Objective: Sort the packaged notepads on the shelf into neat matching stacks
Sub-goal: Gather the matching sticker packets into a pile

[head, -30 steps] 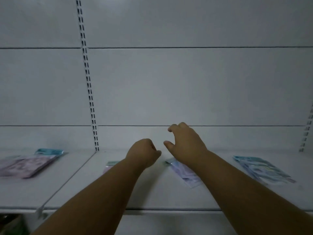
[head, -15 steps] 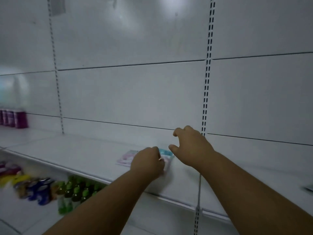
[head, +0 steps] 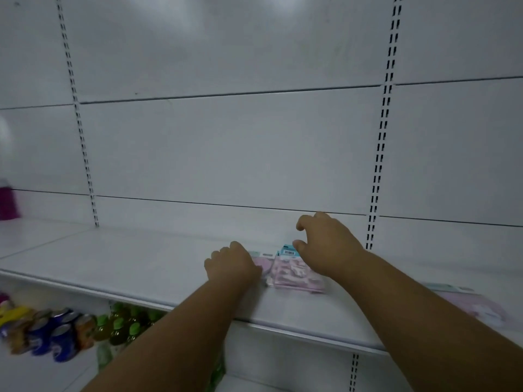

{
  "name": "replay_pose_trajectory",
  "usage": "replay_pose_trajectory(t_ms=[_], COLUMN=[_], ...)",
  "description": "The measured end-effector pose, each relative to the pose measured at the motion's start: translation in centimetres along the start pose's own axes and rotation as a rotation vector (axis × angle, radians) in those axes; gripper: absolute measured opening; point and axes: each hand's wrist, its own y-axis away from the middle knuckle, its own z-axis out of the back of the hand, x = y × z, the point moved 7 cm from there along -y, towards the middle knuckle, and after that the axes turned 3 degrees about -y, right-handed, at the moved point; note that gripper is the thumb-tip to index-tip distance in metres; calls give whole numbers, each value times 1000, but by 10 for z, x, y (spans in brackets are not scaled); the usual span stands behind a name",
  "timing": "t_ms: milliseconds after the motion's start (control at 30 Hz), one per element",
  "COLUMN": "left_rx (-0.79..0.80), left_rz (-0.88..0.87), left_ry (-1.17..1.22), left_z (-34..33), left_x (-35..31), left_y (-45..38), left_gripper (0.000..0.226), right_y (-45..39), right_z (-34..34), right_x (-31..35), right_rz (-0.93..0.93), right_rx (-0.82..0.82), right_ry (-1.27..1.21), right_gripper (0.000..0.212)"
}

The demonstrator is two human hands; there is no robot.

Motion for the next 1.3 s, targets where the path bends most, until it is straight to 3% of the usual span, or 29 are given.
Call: replay_pose_trajectory(t_ms=[200,300,433,633,733,767,867,1000,1300], left_rx=[36,93,86,94,93,96,136,133,181], left_rz=[116,143,159,130,108,104,77,34,-7], left_ry=[328,493,882,1494,1711,1752,1810,1768,1682], left_z=[4,3,10,41,53,55,56,57,29], left_x=[11,18,29,30,33,33,29,21,-53], left_y=[-15,-17,-5,25,46,53,68,71,87], left_gripper=[70,69,55,52,39,33,22,22,17], right_y=[-5,-3,-2,-9,-13,-14,-12,0,50], right_z=[-38,-61,-77,-78,-65,-59,-49,-29,68], right_x=[-16,-30,-39,-34,-23,-22,-28,-46,-132], right_rz=[-127,-227,-361,-403,-353,-352,-397,-432,-418], right_rx=[103,176,213,211,146,79,-157,-280,-512], right_ry=[13,40,22,-100,-180,-245,-566,-853,-936], right_gripper=[38,50,68,54,20,12,24,17,16])
